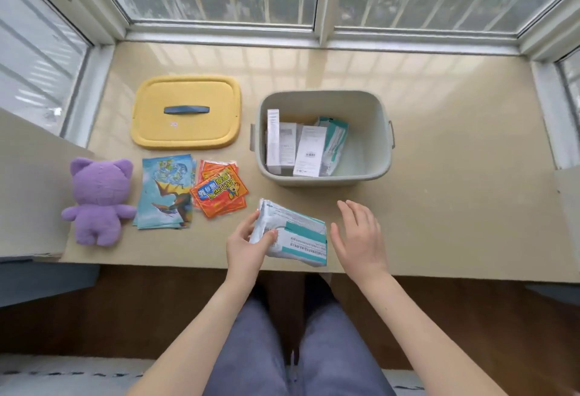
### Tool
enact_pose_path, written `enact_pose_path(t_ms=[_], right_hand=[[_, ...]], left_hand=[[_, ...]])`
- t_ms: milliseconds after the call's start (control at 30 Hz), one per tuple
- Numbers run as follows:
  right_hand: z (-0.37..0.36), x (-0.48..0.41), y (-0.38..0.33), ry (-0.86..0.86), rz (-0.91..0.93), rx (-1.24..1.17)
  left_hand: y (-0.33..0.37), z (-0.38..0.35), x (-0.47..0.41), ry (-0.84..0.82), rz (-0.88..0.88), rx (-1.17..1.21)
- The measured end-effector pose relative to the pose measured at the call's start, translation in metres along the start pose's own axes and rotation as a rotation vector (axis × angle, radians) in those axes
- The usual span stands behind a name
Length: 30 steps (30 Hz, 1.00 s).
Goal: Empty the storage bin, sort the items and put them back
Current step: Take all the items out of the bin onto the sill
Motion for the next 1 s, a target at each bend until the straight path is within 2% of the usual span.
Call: enact_pose_path(t_ms=[167, 500, 700, 900, 1000], right_hand=[[-0.004, -0.005, 0.042, -0.012, 0.051, 0.004], [-0.070, -0.023, 0.103, -0.063, 0.045, 0.032], [-0.094, -0.031, 0.101, -0.097, 0.039, -0.003], [-0.084, -0.035, 0.083, -0.100, 0.081, -0.030], [-0.064, -0.035, 0.070, -0.062, 0.110, -0.040]], left_hand=[[-0.023, -0.049, -0.016, 0.015, 0.029, 0.045], [-0.102, -0.069, -0.070, -0.032, 0.080, 0.070], [-0.122, -0.064, -0.085, -0.010, 0.077, -0.212], [-0.100, -0.056, -0.085, -0.100, 0.057, -0.587], [-0.069, -0.056, -0.075, -0.095, -0.081, -0.777]])
Point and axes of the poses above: each hand's wrist, its own x-axis away from the middle knuckle, its own z-axis out of the back of the hand, y = z × x, the point moved 6 cm from there along -x, towards the middle knuckle, and after that the axes turned 12 degrees about -y, right-handed, at the moved point
